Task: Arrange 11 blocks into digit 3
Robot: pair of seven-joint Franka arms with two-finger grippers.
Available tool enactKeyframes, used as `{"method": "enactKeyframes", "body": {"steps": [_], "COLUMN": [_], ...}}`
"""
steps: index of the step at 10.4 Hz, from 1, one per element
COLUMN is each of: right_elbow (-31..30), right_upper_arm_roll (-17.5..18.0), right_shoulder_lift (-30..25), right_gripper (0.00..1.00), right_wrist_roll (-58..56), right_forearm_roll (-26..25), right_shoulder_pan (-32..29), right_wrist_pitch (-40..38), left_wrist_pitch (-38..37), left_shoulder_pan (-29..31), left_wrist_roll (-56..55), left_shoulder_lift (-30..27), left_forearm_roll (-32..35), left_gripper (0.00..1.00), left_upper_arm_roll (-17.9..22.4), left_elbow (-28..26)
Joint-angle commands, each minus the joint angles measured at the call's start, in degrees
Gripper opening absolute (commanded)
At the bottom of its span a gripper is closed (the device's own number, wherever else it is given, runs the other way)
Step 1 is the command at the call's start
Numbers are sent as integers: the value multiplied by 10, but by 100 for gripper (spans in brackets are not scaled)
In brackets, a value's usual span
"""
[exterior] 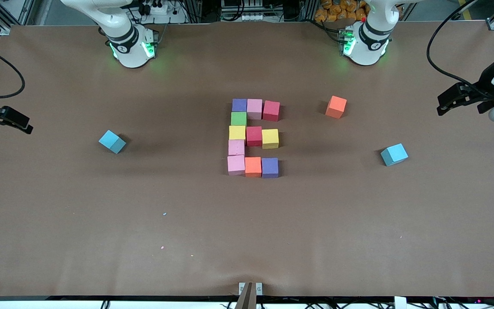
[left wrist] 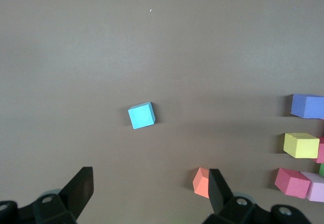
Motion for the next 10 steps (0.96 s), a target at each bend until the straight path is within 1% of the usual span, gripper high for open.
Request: {"method": "enactKeyframes", "body": {"steps": [1, 3, 5, 10], "right_elbow": [10, 10, 14, 14], "right_upper_arm_roll": [4, 5, 6, 5], "right_shoulder_lift": [-1, -2, -1, -1], "right_gripper": [100, 100, 100, 100], "right_wrist_roll": [-10, -10, -10, -26], "right_forearm_roll": [5, 15, 16, 15], "right_shoulder_pan": [-10, -5, -5, -8], "right_wrist_pitch": [-9, -11, -23, -22], "left_wrist_pitch": [-10, -10, -10, -10], "left_shoulder_pan": [-1, 0, 0, 1], "left_wrist_roll": [9, 9, 9, 9], "left_shoulder_lift": [-6, -6, -6, -7], "left_forearm_roll": [4, 4, 4, 4], "left_gripper": [100, 100, 100, 100], "left_upper_arm_roll": [-4, -4, -3, -4], "left_elbow": [3, 3, 3, 4]}}
